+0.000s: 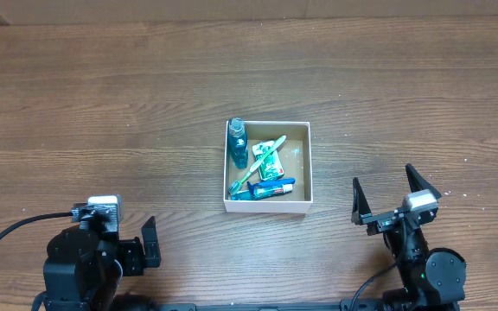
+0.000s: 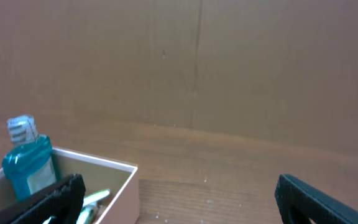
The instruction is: Pack container
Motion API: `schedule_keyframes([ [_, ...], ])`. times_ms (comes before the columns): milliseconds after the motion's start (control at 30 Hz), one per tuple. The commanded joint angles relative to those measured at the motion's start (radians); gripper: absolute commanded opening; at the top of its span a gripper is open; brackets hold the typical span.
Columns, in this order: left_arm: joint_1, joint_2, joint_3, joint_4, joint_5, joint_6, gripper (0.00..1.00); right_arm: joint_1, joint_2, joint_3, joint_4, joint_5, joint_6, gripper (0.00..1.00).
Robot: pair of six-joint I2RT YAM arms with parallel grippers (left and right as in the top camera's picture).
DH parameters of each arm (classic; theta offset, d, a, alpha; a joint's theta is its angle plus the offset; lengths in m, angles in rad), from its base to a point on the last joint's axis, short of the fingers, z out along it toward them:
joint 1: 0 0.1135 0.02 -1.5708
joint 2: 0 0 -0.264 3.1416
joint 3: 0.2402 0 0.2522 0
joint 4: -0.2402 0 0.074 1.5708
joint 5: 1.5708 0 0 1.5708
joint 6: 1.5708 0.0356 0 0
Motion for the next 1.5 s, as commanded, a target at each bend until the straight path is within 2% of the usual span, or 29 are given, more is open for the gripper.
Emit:
schedule_keyframes([
  [0, -0.004, -0.006, -0.004, 0.003, -0.002, -0.015, 1.00, -0.020, -0.013, -0.085, 0.105, -0.016, -0.053, 1.00],
  [33, -0.004, -0.006, -0.004, 0.003, -0.002, -0.015, 1.00, -0.028, -0.013, -0.107, 0.132, -0.016, -0.067, 1.00],
  [167, -0.004, -0.006, -0.004, 0.003, -0.002, -0.015, 1.00, -0.058, -0.013, -0.112, 0.019, 0.036, -0.060, 1.00],
  [467, -0.004, -0.006, -0.004, -0.001, -0.003, -0.015, 1.00, -0.066, -0.013, -0.112, 0.010, 0.120, 0.119, 1.00],
  [1267, -0.004, -0.008, -0.004, -0.006, -0.004, -0.014, 1.00, -0.066, -0.013, -0.112, 0.010, 0.115, 0.126, 1.00],
  [1333, 0.008, -0.037, -0.031, 0.029, -0.003, -0.013, 1.00, -0.066, -0.013, -0.112, 0.010, 0.115, 0.126, 1.00],
  [1467, 0.053, -0.158, -0.256, 0.261, 0.005, 0.024, 1.00, -0.066, -0.013, -0.112, 0.010, 0.115, 0.126, 1.00],
])
